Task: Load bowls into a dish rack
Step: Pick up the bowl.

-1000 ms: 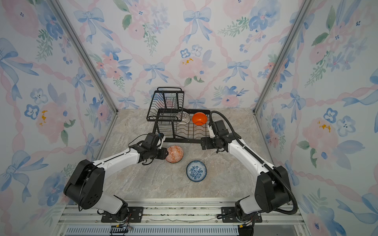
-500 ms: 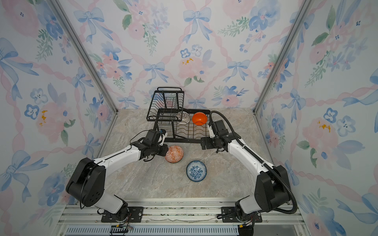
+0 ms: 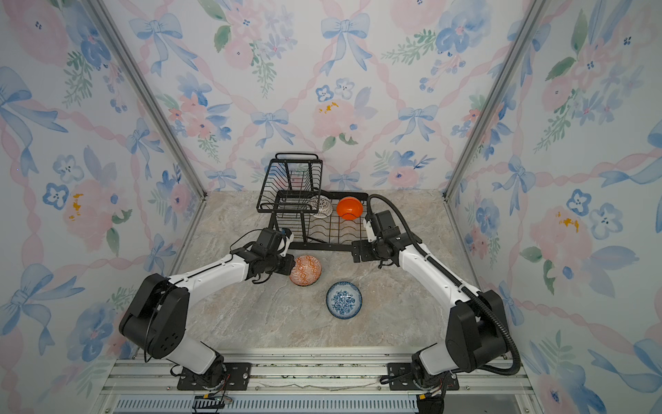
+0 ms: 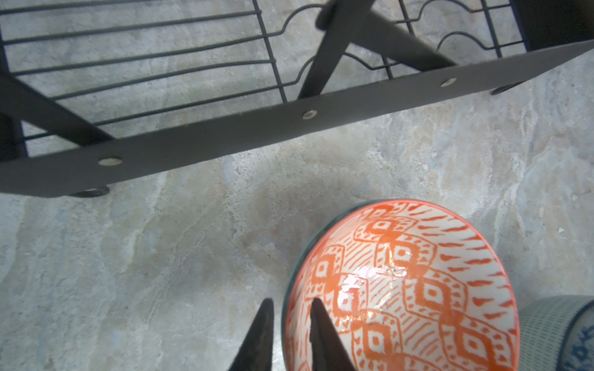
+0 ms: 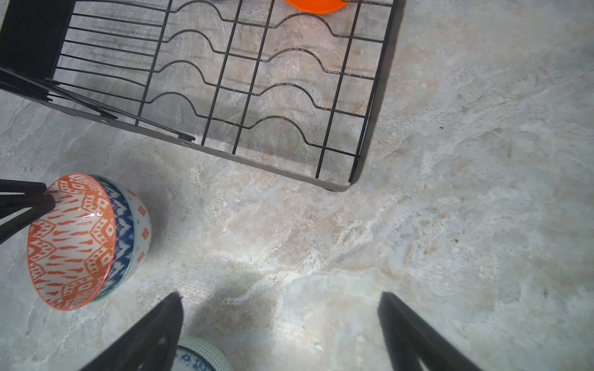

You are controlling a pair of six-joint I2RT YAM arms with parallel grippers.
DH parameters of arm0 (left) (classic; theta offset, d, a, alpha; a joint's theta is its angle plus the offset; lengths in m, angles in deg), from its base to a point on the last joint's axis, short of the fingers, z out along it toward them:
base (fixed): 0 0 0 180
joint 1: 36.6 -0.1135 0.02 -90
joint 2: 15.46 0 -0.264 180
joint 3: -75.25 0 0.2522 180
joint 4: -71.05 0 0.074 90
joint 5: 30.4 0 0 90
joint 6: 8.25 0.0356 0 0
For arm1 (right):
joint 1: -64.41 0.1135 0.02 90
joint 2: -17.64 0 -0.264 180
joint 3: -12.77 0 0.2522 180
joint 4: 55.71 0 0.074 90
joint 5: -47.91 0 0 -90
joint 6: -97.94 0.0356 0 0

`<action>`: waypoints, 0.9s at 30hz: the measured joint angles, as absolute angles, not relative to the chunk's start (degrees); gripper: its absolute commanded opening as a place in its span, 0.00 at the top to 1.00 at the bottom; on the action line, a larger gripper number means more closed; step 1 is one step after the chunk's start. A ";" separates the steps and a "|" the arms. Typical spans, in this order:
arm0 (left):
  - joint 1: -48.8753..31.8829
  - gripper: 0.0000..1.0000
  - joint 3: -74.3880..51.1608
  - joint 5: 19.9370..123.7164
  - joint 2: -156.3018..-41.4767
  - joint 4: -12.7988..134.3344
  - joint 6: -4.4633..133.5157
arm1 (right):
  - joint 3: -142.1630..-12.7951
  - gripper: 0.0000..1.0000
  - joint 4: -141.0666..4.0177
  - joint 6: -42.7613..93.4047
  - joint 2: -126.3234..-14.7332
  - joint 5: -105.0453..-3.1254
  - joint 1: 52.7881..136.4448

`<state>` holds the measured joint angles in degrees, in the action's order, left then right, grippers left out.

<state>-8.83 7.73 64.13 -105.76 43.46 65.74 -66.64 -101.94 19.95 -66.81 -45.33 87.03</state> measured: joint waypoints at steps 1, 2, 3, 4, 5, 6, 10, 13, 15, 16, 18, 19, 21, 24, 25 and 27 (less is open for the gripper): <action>-8.83 0.82 7.73 64.11 -105.94 43.46 65.74 | -66.64 0.03 -101.94 19.95 -66.81 -45.31 87.03; -8.83 0.82 7.73 64.11 -106.02 43.46 65.74 | -66.64 0.03 -101.94 19.95 -66.81 -45.31 87.03; -8.83 0.82 7.73 64.09 -106.07 43.46 65.74 | -66.64 0.03 -101.94 19.95 -66.81 -45.31 87.03; -8.83 0.83 7.76 63.98 -106.07 43.46 65.74 | -66.64 0.03 -101.94 19.95 -66.81 -45.31 87.03; -8.83 0.83 7.73 63.96 -106.07 43.46 65.74 | -66.64 0.03 -101.94 19.95 -66.81 -45.31 87.03; -8.83 0.84 7.73 63.94 -106.07 43.46 65.74 | -66.64 0.03 -101.94 19.95 -66.81 -45.31 87.03; -8.83 0.90 7.73 63.91 -106.05 43.46 65.78 | -66.64 0.03 -101.94 19.95 -66.81 -45.33 87.03; -8.83 0.95 7.73 63.74 -105.94 43.44 66.15 | -66.64 0.03 -101.94 19.95 -66.81 -45.33 87.03; -8.83 0.98 7.76 63.74 -105.81 43.44 66.15 | -66.64 0.03 -101.94 19.95 -66.81 -45.33 87.03; -8.83 0.99 7.73 63.70 -105.74 43.42 66.11 | -66.64 0.03 -101.94 19.95 -66.81 -45.33 87.03; -8.83 1.00 7.73 63.74 -105.61 43.48 66.13 | -66.64 0.03 -101.94 19.95 -66.81 -45.33 87.03; -8.83 1.00 7.76 63.76 -105.39 43.51 66.11 | -66.64 0.03 -101.94 19.95 -66.81 -45.33 87.03; -8.83 1.00 7.73 63.76 -105.17 43.46 66.11 | -66.64 0.03 -101.94 19.93 -66.81 -45.33 87.03; -8.85 1.00 7.73 63.76 -104.82 43.44 66.11 | -66.64 0.03 -101.97 19.93 -66.81 -45.33 87.03; -8.85 1.00 7.73 63.76 -104.60 43.44 66.11 | -66.64 0.03 -101.97 19.93 -66.81 -45.33 87.03; -8.89 1.00 7.73 63.94 -103.99 43.44 66.09 | -66.64 0.03 -101.99 19.93 -66.81 -45.33 87.03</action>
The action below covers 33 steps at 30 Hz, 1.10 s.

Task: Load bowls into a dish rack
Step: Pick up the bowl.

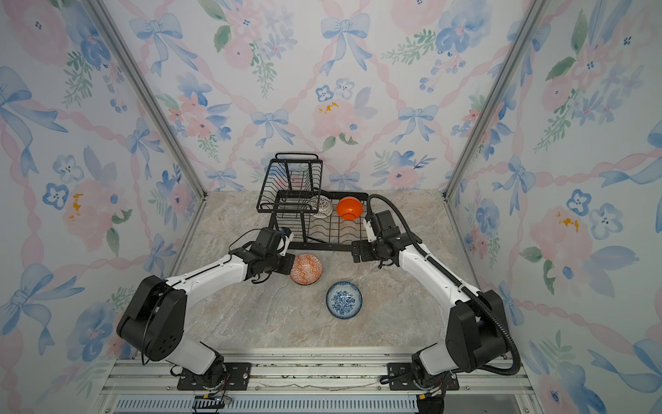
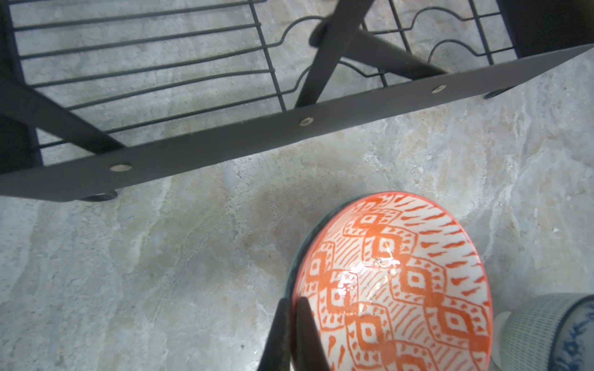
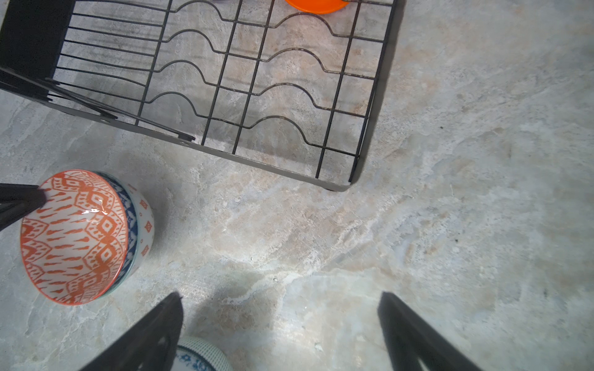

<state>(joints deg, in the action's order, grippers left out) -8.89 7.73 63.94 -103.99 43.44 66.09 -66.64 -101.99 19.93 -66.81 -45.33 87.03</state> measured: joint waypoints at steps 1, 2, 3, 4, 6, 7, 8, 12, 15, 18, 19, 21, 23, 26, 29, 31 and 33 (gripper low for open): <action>-8.89 1.00 7.73 63.98 -103.69 43.42 66.09 | -66.64 0.03 -101.99 19.93 -66.81 -45.33 87.03; -8.89 1.00 7.73 64.00 -103.27 43.37 66.09 | -66.64 0.03 -102.01 19.93 -66.81 -45.33 87.03; -8.89 1.00 7.73 64.00 -102.81 43.31 66.09 | -66.64 0.03 -102.01 19.93 -66.81 -45.33 87.03; -8.89 1.00 7.73 64.00 -102.51 43.26 66.09 | -66.64 0.03 -102.01 19.93 -66.81 -45.33 87.03; -8.89 1.00 7.73 63.98 -101.78 43.00 66.06 | -66.64 0.03 -102.01 19.93 -66.81 -45.33 87.07; -8.89 1.00 7.73 63.98 -101.50 42.87 66.09 | -66.64 0.03 -102.01 19.93 -66.81 -45.33 87.07; -8.89 1.00 7.73 63.98 -101.19 42.81 66.06 | -66.64 0.03 -102.03 19.93 -66.81 -45.33 87.07; -8.89 1.00 7.73 63.98 -100.52 42.43 66.06 | -66.64 0.03 -102.03 19.93 -66.81 -45.33 87.13; -8.89 1.00 7.73 63.98 -100.52 42.41 66.06 | -66.64 0.03 -102.03 19.93 -66.81 -45.33 87.35; -8.89 1.00 7.73 63.98 -100.52 42.41 66.09 | -66.64 0.03 -102.03 19.93 -66.81 -45.33 87.40; -8.89 1.00 7.73 63.96 -100.52 42.41 66.09 | -66.64 0.03 -102.03 19.93 -66.81 -45.33 87.40; -8.89 1.00 7.76 63.94 -100.52 42.41 66.09 | -66.64 0.03 -102.03 19.93 -66.81 -45.33 87.40; -8.89 1.00 7.76 63.87 -100.63 42.43 66.09 | -66.64 0.03 -102.01 19.93 -66.81 -45.33 87.40; -8.89 0.93 7.76 63.70 -101.13 42.46 66.09 | -66.64 0.03 -102.01 19.93 -66.81 -45.33 87.40; -8.89 0.84 7.76 63.65 -101.46 42.43 65.82 | -66.64 0.03 -102.01 19.93 -66.81 -45.33 87.40; -8.89 0.79 7.76 63.50 -101.46 42.48 65.85 | -66.64 0.03 -102.01 19.93 -66.81 -45.33 87.40; -8.89 0.75 7.76 63.48 -101.46 42.43 65.85 | -66.64 0.03 -102.01 19.93 -66.81 -45.33 87.40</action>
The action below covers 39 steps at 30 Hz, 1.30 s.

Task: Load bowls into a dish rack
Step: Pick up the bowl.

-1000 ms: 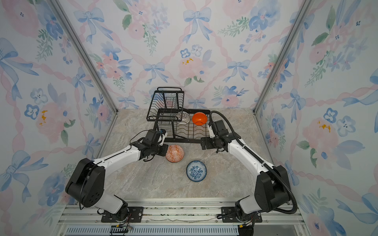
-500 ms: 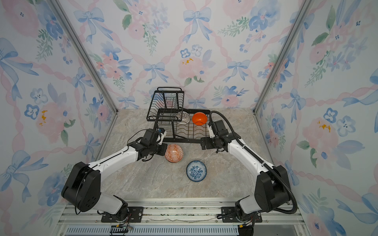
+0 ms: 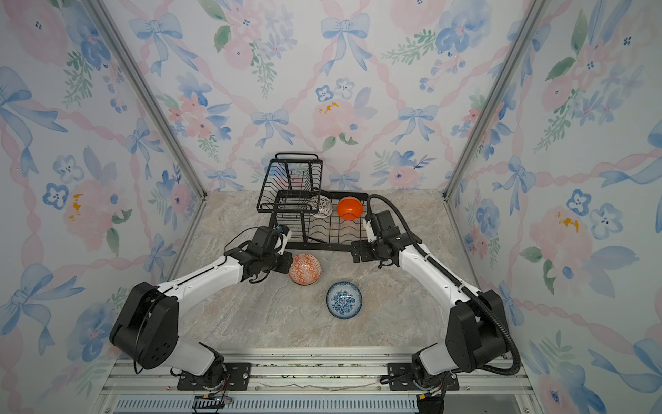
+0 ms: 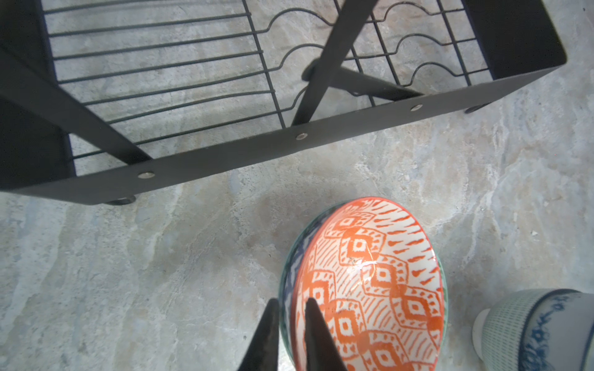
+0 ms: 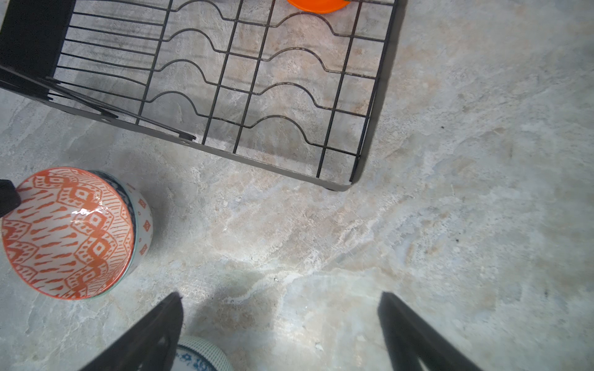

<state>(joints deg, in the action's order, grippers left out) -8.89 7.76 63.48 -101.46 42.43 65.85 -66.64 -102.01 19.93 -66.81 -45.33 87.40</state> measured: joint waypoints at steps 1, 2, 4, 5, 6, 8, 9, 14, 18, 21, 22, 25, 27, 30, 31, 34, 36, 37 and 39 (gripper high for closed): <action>-8.89 0.74 7.76 63.46 -101.46 42.46 65.89 | -66.64 0.03 -102.01 19.93 -66.81 -45.33 87.40; -8.89 0.74 7.76 63.48 -101.46 42.46 65.91 | -66.64 0.03 -102.01 19.93 -66.81 -45.31 87.40; -8.89 0.73 7.76 63.37 -101.48 42.41 65.87 | -66.64 0.03 -102.01 19.93 -66.81 -45.33 87.40; -8.89 0.73 7.76 63.28 -101.50 42.41 65.87 | -66.64 0.03 -102.01 19.93 -66.81 -45.33 87.40; -8.89 0.73 7.76 63.17 -101.57 42.41 65.87 | -66.64 0.03 -102.01 19.93 -66.81 -45.31 87.40; -8.89 0.74 7.76 62.93 -101.81 42.37 65.87 | -66.64 0.03 -102.01 19.93 -66.81 -45.33 87.40; -8.89 0.75 7.76 62.84 -101.96 42.37 65.87 | -66.64 0.03 -102.01 19.93 -66.81 -45.33 87.40; -8.87 0.84 7.76 62.43 -102.88 42.22 65.47 | -66.64 0.03 -102.01 19.93 -66.81 -45.31 87.40; -8.83 0.86 7.76 62.47 -103.38 42.24 65.21 | -66.64 0.03 -101.99 19.93 -66.81 -45.31 87.40; -8.83 0.89 7.76 62.47 -103.75 42.24 65.17 | -66.64 0.03 -101.99 19.90 -66.81 -45.31 87.40; -8.80 0.90 7.76 62.45 -103.82 42.22 65.12 | -66.64 0.03 -102.01 19.93 -66.81 -45.31 87.40; -8.72 0.93 7.76 62.41 -103.86 42.22 65.06 | -66.64 0.03 -102.01 19.93 -66.81 -45.33 87.40; -8.72 0.96 7.76 62.41 -103.86 41.95 65.04 | -66.64 0.03 -102.01 19.93 -66.81 -45.33 87.40; -8.61 1.00 7.69 62.43 -103.86 41.69 65.04 | -66.64 0.03 -102.01 19.93 -66.81 -45.31 87.40; -8.54 1.00 7.67 62.43 -103.86 41.58 65.01 | -66.64 0.03 -102.01 19.90 -66.81 -45.31 87.40; -8.54 1.00 7.54 62.43 -103.86 41.25 65.04 | -66.64 0.03 -102.01 19.90 -66.81 -45.33 87.40; -8.54 1.00 7.41 62.41 -103.82 40.84 65.04 | -66.64 0.03 -102.01 19.90 -66.81 -45.33 87.40; -8.54 1.00 7.36 62.38 -103.75 40.58 65.04 | -66.66 0.03 -102.03 19.90 -66.81 -45.33 87.40; -8.54 1.00 7.32 62.06 -103.40 39.99 65.04 | -66.66 0.03 -102.03 19.88 -66.81 -45.33 87.40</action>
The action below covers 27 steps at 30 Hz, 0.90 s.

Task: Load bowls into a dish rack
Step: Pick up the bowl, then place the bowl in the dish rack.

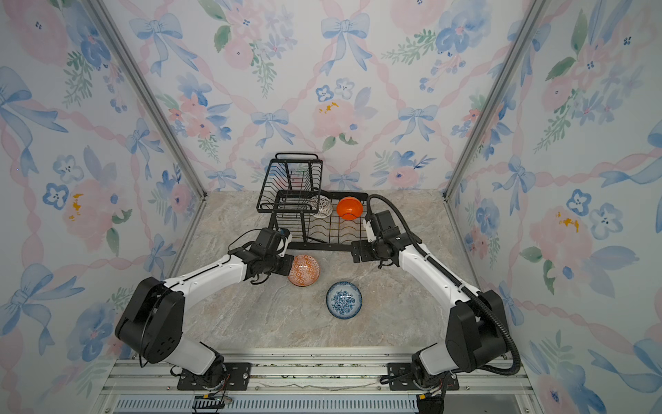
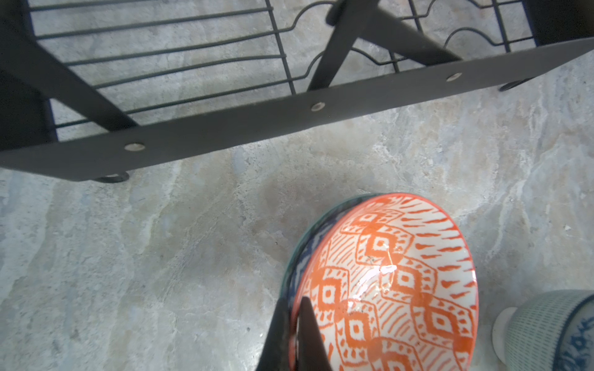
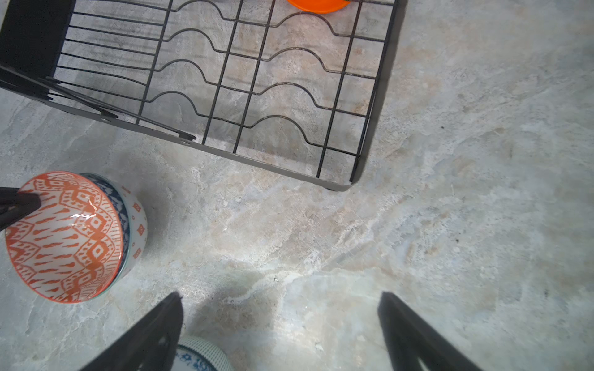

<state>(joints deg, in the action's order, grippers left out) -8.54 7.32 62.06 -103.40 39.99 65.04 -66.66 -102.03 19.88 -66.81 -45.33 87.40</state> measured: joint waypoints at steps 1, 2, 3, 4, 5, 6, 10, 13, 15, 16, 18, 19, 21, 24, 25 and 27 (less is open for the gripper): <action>-8.54 1.00 7.30 61.99 -103.12 39.81 65.04 | -66.68 0.03 -102.03 19.86 -66.81 -45.33 87.40; -8.54 1.00 7.25 61.95 -102.72 39.53 65.04 | -66.75 0.03 -102.08 19.79 -66.81 -45.33 87.40; -8.54 1.00 7.12 61.86 -102.22 39.24 65.04 | -66.85 0.03 -102.08 19.75 -66.81 -45.33 87.40; -8.54 1.00 6.82 61.77 -101.85 38.92 65.01 | -66.96 0.03 -102.10 19.71 -66.81 -45.33 87.40; -8.54 1.00 6.33 61.71 -101.50 38.70 65.04 | -67.09 0.03 -102.12 19.71 -66.81 -45.33 87.40; -8.54 1.00 5.77 61.58 -101.15 38.67 65.04 | -67.34 0.03 -102.23 19.66 -66.81 -45.33 87.40; -8.37 1.00 3.84 61.34 -99.77 38.65 65.01 | -68.80 0.03 -102.86 19.10 -66.70 -46.45 87.55; -7.54 1.00 2.42 60.57 -98.40 37.78 64.99 | -70.20 0.03 -103.61 18.64 -65.72 -48.09 87.90; -6.51 1.00 1.15 59.78 -97.43 36.82 64.99 | -71.34 0.03 -104.35 18.59 -64.56 -49.51 88.18; -5.92 1.00 0.43 59.39 -97.04 36.36 64.97 | -71.86 0.03 -104.70 18.61 -63.99 -50.10 88.36; -4.59 1.00 -1.23 58.56 -96.25 35.79 64.86 | -73.15 0.03 -105.33 18.64 -62.50 -51.17 88.95; -3.97 1.00 -2.01 58.23 -95.95 35.57 64.75 | -73.67 0.03 -105.57 18.66 -61.89 -51.71 89.25; -2.57 1.00 -3.94 57.44 -95.42 35.09 64.56 | -74.99 0.03 -105.66 18.88 -60.64 -52.85 90.13; -0.61 1.00 -6.65 56.37 -95.10 34.72 64.56 | -76.25 0.03 -105.66 19.34 -59.53 -54.23 91.40; -0.04 1.00 -7.41 56.00 -95.12 34.78 64.58 | -76.49 0.03 -105.59 19.53 -59.31 -54.56 91.77; 1.16 1.00 -9.10 55.48 -95.12 34.72 64.60 | -76.91 0.03 -105.44 20.17 -59.20 -55.19 92.42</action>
